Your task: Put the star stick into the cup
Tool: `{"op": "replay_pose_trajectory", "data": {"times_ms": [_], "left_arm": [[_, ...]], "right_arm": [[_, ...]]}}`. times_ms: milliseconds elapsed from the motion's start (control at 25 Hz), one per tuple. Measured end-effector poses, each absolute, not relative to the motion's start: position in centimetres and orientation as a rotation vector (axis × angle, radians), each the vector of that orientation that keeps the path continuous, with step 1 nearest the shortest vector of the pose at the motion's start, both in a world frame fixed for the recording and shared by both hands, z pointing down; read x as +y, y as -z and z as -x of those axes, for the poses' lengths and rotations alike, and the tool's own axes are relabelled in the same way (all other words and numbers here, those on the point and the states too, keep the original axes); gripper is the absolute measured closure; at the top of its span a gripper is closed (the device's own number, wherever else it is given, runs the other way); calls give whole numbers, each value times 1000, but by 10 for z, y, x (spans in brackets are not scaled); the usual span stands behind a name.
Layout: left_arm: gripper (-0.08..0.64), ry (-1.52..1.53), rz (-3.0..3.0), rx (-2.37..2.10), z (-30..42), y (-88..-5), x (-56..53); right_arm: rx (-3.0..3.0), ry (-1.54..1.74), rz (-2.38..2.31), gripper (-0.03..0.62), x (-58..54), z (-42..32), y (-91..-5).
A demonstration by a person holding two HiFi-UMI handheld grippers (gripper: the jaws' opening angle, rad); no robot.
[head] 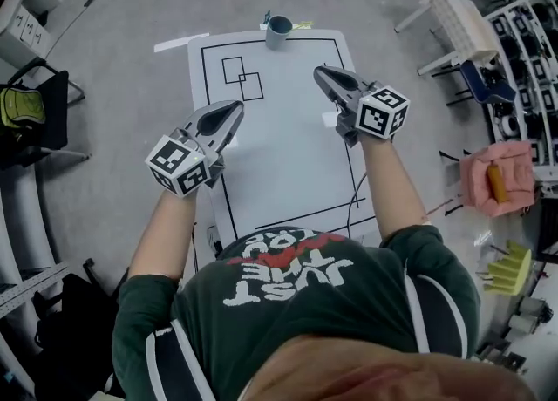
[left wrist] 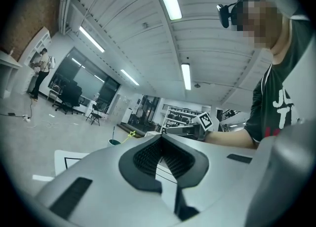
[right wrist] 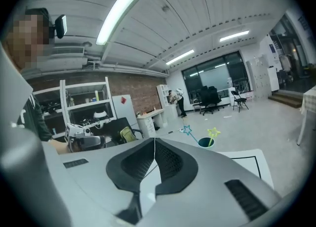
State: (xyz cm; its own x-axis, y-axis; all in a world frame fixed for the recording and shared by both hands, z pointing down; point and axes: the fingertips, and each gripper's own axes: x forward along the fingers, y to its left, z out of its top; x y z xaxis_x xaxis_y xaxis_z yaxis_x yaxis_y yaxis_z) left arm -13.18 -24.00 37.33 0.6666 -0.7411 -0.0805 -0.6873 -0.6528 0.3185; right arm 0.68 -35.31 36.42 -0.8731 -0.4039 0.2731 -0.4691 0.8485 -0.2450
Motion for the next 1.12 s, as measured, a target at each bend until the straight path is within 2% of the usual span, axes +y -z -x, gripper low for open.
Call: {"op": "replay_pose_trajectory", "data": {"times_ms": [320,560,1120], "left_arm": [[551,346,-2690,-1125,171,-318,-141],[551,304,-2694,-1119,167,-302,-77],[551,319,-2541,-1378,20,-290,-26]], "right_arm": [[-2876,-502,-741,558,-237,-15,-302],[-2900,-450,-711,558,-168,-32,-278],[-3052,-333,-237,558,-120,-136,-261]]}}
